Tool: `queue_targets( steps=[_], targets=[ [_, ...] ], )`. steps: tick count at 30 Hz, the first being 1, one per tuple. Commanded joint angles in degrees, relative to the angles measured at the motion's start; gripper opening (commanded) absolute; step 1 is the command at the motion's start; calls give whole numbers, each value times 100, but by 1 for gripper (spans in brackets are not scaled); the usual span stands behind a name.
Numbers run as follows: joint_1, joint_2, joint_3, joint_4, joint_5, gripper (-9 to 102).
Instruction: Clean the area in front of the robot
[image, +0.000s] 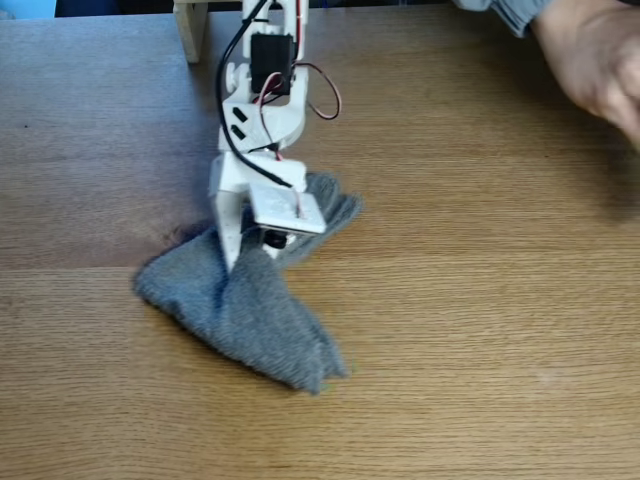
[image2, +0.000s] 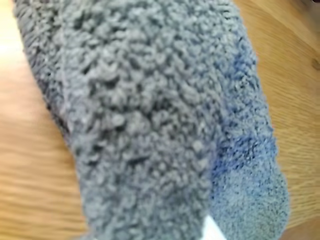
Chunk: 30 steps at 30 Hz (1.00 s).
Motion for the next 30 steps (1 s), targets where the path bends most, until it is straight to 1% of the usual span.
queue_targets(
  steps=[1,7,10,16,19,21,23,27,30],
  targets=[
    [721,237,-905,562,387,0],
    [1266,729,-940,1995,1037,0],
    [1345,993,-940,3032,1406,0],
    [1020,1679,-932,5423,2215,0],
    [624,1960,-932,6346,2435,0],
    [343,2083,-932,6592,2470,0],
    [35,2197,-932,6671,2461,0],
    [-624,2399,-932,6583,2382,0],
    [-1090,2443,-932,6337,2355,0]
  ],
)
